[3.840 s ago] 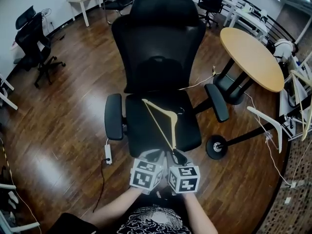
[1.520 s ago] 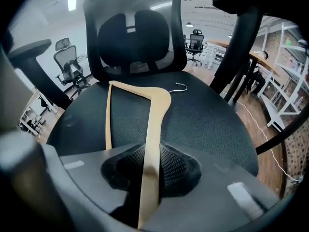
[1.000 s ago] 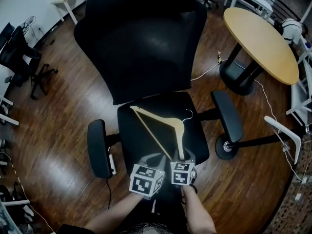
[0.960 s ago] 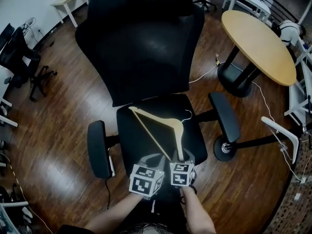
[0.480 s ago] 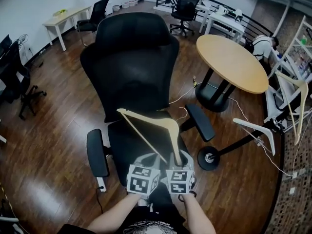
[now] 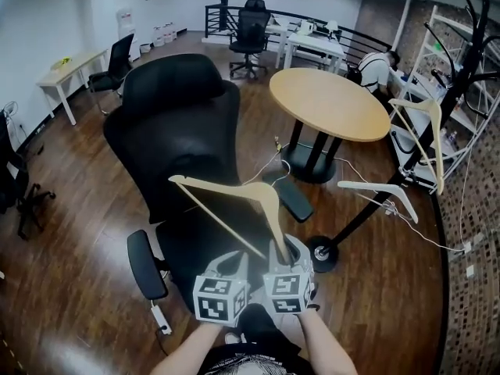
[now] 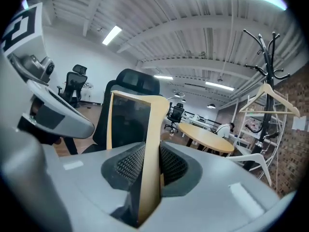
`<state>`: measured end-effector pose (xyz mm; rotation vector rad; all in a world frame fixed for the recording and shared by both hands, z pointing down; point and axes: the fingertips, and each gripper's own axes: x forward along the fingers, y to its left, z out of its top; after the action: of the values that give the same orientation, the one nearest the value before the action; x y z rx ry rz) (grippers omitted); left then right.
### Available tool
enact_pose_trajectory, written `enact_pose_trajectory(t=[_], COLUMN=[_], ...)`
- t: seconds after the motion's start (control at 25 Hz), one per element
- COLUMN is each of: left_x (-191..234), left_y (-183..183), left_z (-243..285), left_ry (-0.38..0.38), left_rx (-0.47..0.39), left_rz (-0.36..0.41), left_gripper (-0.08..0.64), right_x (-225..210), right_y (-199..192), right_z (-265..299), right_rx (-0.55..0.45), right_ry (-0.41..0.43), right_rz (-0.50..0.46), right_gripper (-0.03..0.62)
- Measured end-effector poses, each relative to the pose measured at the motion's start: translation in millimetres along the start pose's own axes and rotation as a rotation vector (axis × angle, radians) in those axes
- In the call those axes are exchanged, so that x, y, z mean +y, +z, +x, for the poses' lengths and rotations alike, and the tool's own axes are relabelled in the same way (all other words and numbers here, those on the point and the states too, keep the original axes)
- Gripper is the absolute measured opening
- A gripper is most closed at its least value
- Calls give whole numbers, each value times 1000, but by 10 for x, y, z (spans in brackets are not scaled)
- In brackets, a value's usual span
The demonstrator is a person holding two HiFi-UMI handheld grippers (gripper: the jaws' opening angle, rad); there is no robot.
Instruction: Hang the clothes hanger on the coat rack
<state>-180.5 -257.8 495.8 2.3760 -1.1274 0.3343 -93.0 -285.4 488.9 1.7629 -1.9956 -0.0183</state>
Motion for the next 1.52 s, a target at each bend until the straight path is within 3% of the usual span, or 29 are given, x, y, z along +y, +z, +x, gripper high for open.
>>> enact_pose_trajectory(t=[0.32, 0.72, 1.12, 1.52], left_x=[-757, -1816, -2907, -4068], left_y=[-16, -18, 379, 853], left_z=[142, 298, 487, 695], left_ry=[-168, -351, -419, -463], left_rx=[13, 57, -7, -63], left_rz=[71, 166, 254, 315], left_gripper=[5, 5, 5, 5], right_x=[-685, -1554, -2637, -3735], right_y=[-125, -248, -118, -4], right_z=[-573, -1374, -1955, -2409], right_rx=[6, 2, -100, -178], right_ry=[-185, -347, -421, -419], right_rz=[10, 17, -13, -22], right_gripper=[92, 92, 92, 92])
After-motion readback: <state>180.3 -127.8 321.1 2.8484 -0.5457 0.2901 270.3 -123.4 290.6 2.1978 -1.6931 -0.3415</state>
